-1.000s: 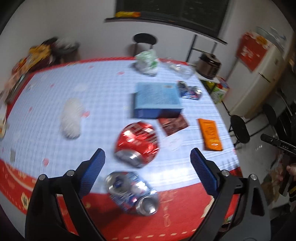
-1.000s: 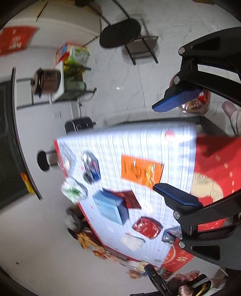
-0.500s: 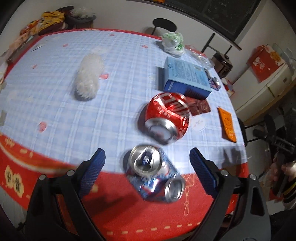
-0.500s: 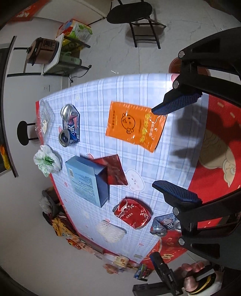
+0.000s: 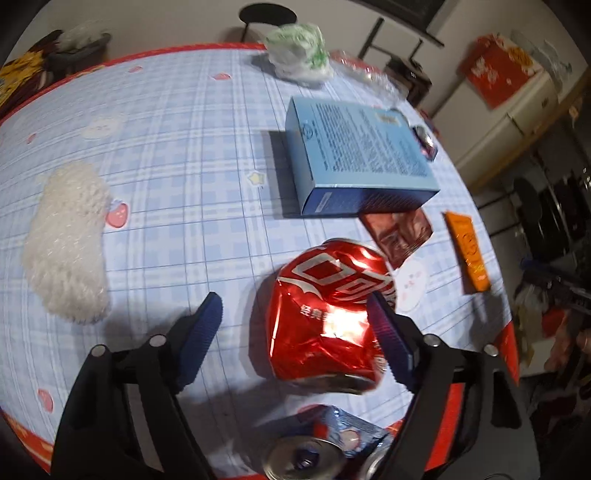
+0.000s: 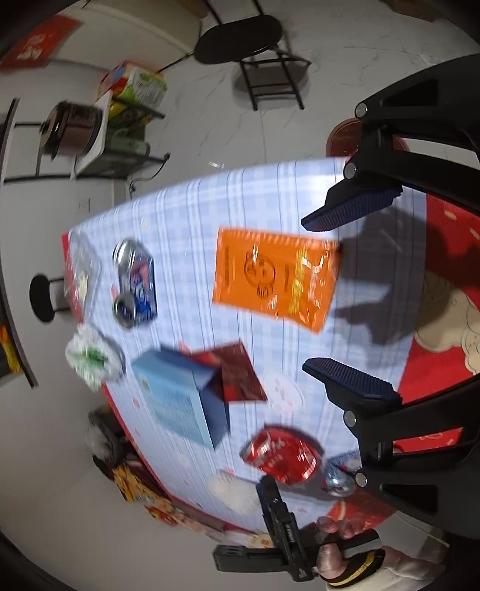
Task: Collect trash
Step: 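Move both tools back to the table toward the red can and orange packet, then grasp the red crushed can with the left tool while the right tool grasps the orange packet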
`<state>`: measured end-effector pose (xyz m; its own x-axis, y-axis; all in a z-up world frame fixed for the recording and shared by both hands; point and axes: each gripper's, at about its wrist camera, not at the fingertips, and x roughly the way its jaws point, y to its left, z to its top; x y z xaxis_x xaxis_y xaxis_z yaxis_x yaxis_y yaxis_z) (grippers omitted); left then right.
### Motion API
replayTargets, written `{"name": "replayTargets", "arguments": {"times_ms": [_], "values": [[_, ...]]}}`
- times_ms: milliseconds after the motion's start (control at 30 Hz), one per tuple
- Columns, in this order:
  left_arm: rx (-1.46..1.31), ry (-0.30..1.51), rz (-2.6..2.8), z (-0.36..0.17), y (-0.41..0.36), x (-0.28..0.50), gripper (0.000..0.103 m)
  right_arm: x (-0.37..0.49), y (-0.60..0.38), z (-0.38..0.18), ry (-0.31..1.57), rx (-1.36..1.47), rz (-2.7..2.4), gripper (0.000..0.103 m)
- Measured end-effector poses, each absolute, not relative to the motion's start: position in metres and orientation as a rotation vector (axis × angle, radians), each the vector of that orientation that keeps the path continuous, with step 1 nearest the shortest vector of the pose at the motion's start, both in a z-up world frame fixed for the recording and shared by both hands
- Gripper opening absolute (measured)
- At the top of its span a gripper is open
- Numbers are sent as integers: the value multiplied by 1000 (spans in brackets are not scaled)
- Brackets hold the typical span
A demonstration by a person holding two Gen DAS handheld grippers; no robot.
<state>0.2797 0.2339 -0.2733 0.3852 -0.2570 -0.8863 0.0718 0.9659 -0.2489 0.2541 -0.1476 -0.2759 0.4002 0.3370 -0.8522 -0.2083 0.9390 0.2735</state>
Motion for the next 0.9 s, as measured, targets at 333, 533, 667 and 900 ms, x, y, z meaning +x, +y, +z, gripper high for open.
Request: {"name": "replayTargets", "arguments": {"times_ms": [333,533,667,900], "values": [[-149,1205,-274,-290,229,287,72,287,-138,-309,1144,118,284,69],[-120,1222,-314,-297,223,293,71,286,-133,-313,1157,123,286,69],[-125,1237,-343,-302,220,297,72,287,-134,-316,1164,126,271,69],[-94,1236,-368,-305,208,293,71,297,-128,-325,1172,89,241,69]]}}
